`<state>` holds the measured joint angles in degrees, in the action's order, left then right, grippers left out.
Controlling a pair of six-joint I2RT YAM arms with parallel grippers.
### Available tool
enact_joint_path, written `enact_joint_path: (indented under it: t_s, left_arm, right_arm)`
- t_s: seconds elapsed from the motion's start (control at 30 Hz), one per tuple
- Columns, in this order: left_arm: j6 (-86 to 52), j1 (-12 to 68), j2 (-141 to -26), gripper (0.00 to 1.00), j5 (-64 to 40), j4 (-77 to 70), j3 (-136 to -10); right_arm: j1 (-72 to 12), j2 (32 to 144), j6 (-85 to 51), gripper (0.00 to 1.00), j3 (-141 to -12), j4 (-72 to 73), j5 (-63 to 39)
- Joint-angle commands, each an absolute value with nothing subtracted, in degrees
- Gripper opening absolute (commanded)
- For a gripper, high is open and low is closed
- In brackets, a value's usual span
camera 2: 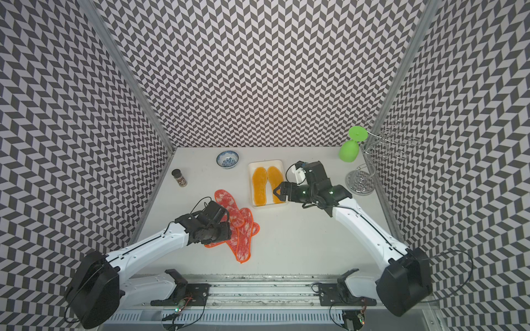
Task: Put the insoles into the storage box
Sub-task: Pick up the insole from the center of the board.
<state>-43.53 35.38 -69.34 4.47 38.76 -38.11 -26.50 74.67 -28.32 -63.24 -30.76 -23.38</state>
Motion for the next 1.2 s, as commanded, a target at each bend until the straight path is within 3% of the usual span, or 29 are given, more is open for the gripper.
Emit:
enact_joint_path:
  t_s: [0.0, 0.47, 0.73, 1.07, 1.17]
  left_arm:
    - [-43.24, 35.42, -70.43, 0.63, 6.44, 36.37, -36.90]
    - [-41.33, 35.10, -76.96, 0.48, 6.84, 31.60, -34.19]
    - [-40.87, 35.09, -78.66, 0.31, 7.11, 32.25, -35.17]
    - [-40.79, 35.07, -77.78, 0.00, 7.18, 34.82, -37.19]
    - [-40.70, 35.11, -76.96, 0.00, 7.98, 36.63, -38.52]
  right_arm:
    - [-26.78, 75.11, -27.83, 0.91, -62.68, -27.97, -23.27]
    - [-26.77, 75.94, -28.17, 0.91, -61.74, -26.90, -24.35]
    - [-26.80, 76.28, -28.27, 0.91, -60.95, -26.03, -25.39]
    - [-26.72, 76.46, -28.54, 0.91, -60.56, -25.05, -26.17]
    - [-26.72, 76.46, -28.47, 0.91, -60.47, -24.97, -26.37]
